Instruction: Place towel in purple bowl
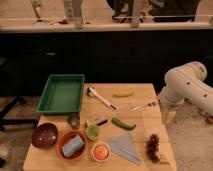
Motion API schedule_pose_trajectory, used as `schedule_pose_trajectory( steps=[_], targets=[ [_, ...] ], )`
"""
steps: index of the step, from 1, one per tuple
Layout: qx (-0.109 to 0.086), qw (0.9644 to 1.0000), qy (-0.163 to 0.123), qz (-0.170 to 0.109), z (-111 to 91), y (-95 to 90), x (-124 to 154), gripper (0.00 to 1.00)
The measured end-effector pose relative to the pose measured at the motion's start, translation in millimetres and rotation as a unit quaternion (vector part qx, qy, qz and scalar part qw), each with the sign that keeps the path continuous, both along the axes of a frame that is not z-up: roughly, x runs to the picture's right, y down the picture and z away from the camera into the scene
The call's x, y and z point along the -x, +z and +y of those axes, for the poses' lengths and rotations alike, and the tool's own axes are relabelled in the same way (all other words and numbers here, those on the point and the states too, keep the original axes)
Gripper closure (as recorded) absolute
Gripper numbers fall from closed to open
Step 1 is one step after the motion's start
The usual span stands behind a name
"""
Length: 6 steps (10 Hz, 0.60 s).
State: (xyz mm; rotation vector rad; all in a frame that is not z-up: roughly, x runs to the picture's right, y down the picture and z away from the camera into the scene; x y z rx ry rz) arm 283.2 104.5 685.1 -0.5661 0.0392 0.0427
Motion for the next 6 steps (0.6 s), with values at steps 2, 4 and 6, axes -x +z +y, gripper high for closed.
schedule_pose_trajectory(
  steps=[2,4,6],
  targets=[
    [0.000,1.0000,0.000,0.000,0.3,-0.1,0.0,0.20],
    [0.000,0.9999,-0.010,-0.010,3.8,-3.2,2.5,0.20],
    [0.003,0.9995,-0.028,-0.015,15.7,-10.9,7.8,0.20]
  ],
)
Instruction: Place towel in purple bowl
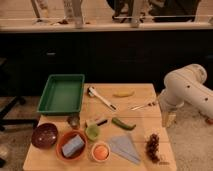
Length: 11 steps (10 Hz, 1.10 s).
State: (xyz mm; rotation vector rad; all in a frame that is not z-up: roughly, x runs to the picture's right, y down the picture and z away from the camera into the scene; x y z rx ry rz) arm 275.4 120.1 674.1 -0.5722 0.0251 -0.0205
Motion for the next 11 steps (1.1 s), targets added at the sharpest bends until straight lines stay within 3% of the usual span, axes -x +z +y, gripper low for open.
schedule_pose_trajectory(
  steps=[4,7,11],
  targets=[
    [-0.001,0.9999,-0.011,0.012,24.4,-7.0,12.3,0.20],
    [0.014,0.9993,0.034,0.010,53.6,-2.3,16.5,0.20],
    [0.050,0.9957,0.078,0.001,92.3,14.6,35.9,0.20]
  ],
)
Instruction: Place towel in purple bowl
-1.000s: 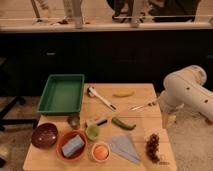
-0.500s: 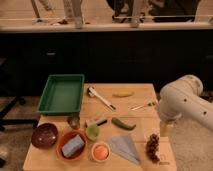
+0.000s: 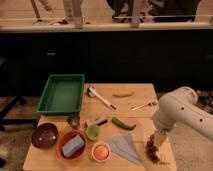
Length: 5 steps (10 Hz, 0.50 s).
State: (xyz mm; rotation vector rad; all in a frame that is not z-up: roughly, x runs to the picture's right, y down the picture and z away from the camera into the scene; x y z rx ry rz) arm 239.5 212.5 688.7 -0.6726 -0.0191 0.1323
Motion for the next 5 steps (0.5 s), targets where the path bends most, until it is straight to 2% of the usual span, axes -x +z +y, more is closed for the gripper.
schedule_pose_trajectory(
  steps=[2,5],
  targets=[
    [0.014,0.9999,0.009,-0.003,15.3,2.4,11.4,0.20],
    [0.013,0.9999,0.008,-0.004,14.8,3.1,12.9,0.20]
  ],
)
